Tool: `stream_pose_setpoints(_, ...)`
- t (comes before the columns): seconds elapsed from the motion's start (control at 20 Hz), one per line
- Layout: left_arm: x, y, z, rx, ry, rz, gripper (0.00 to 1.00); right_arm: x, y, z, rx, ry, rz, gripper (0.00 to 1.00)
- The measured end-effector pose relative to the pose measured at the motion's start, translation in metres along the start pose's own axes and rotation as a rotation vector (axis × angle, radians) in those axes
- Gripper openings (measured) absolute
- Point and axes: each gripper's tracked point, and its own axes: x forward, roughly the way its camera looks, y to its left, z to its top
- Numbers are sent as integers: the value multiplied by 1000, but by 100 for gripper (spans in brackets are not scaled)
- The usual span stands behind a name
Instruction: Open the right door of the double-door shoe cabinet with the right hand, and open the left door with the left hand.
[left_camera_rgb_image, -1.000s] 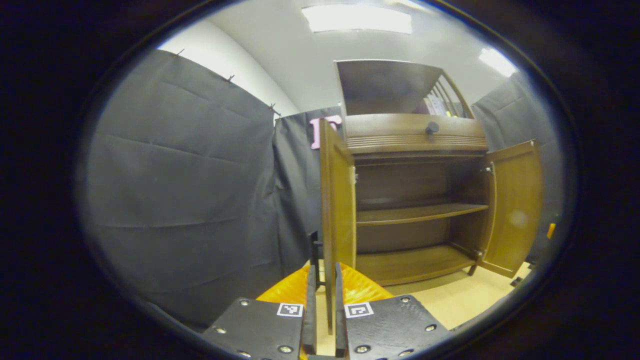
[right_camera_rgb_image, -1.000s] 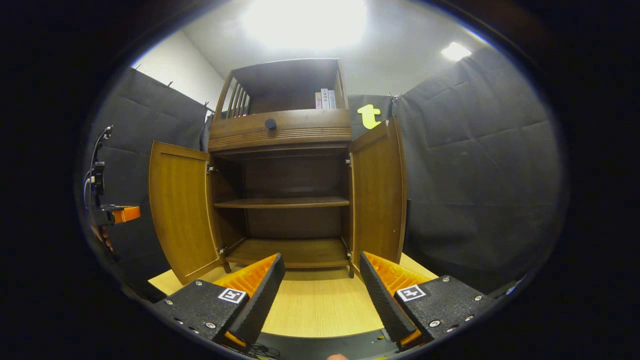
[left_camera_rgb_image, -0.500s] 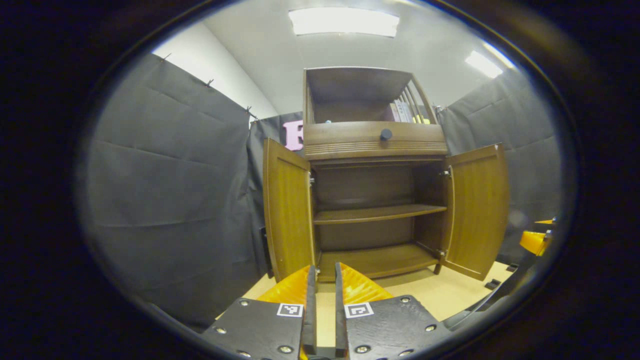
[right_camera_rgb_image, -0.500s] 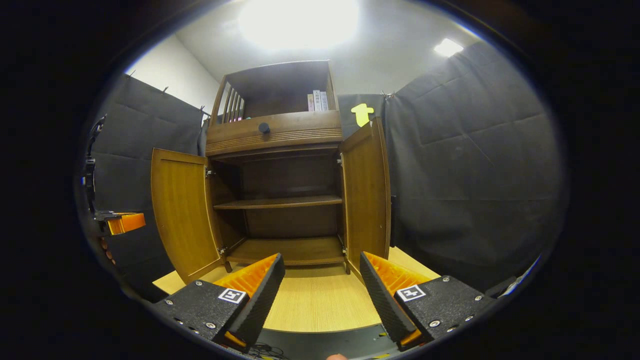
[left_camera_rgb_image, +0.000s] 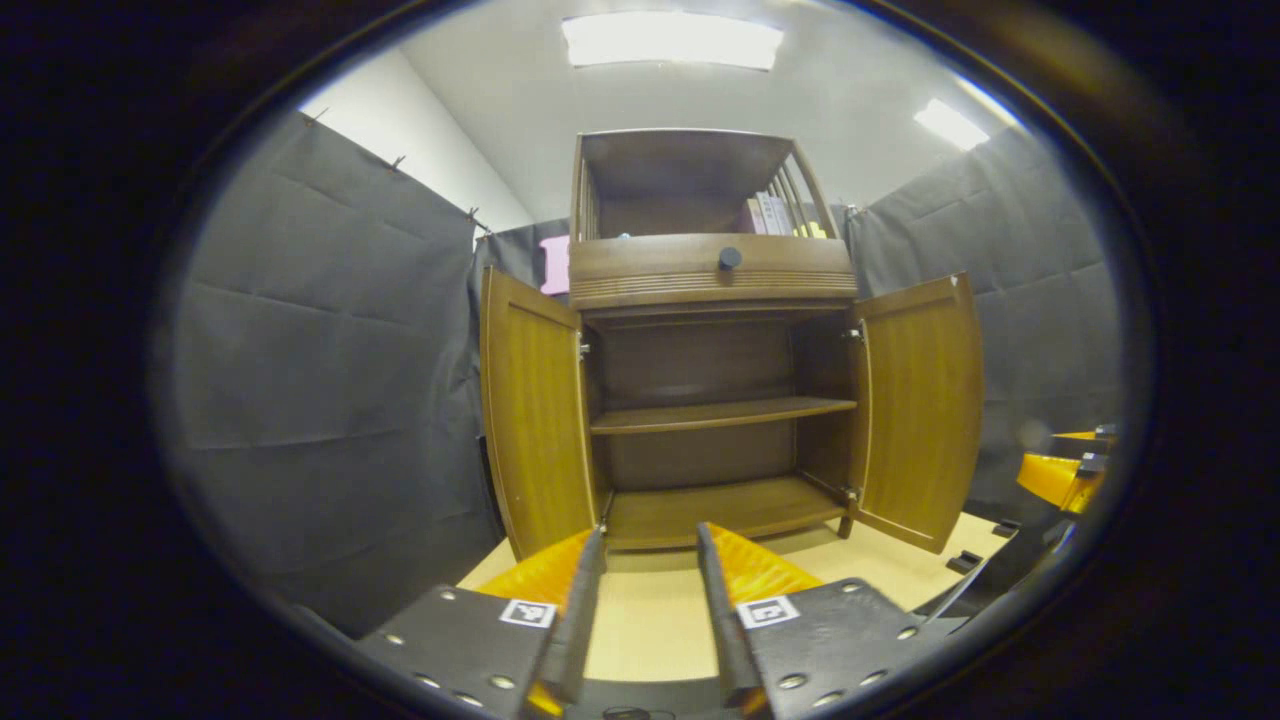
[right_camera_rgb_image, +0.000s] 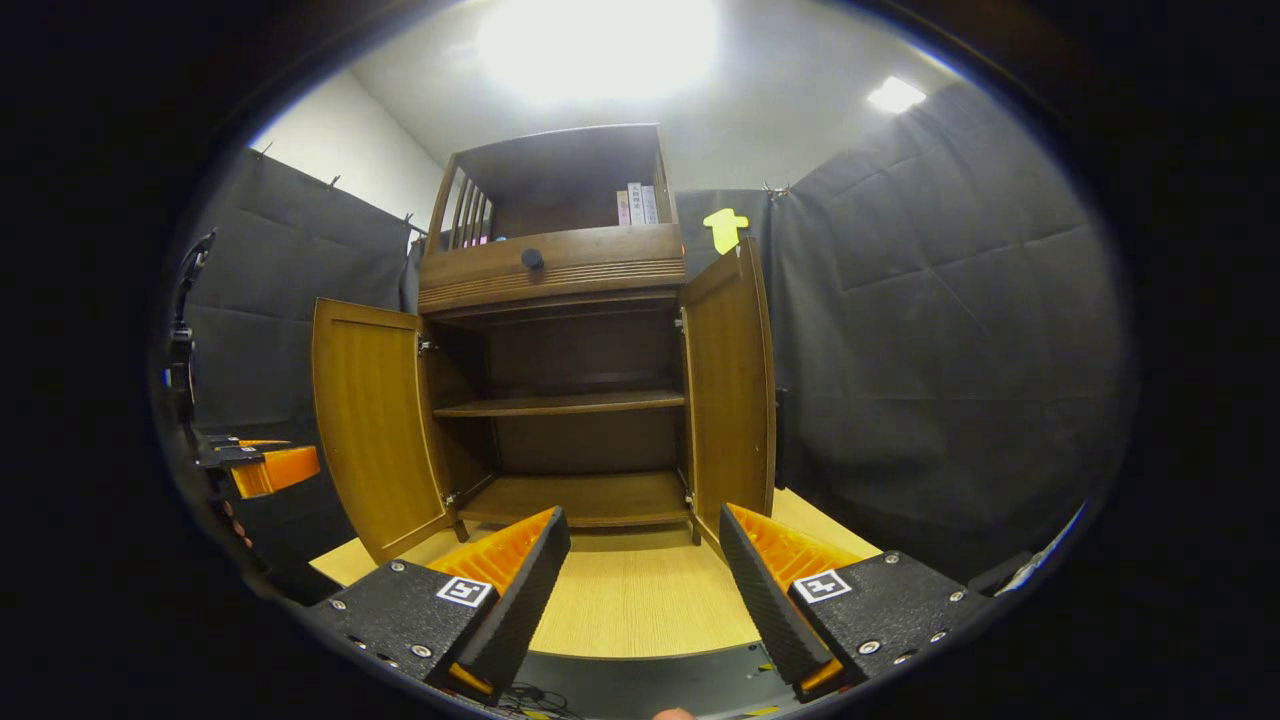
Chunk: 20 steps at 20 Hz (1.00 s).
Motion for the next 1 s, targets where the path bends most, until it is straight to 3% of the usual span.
stream_pose_setpoints(0.1, -4, 3, 2, 7, -6, 13, 79, -2, 1, 0, 2, -2, 3, 94)
stream_pose_setpoints(0.35, -12, 7, 3, 15, -24, 39, 100, -5, 5, 2, -5, -2, 13, 93)
stream_pose_setpoints(1.0, -24, 18, 6, 32, -40, 65, 100, -8, 18, 4, -15, -13, 27, 94)
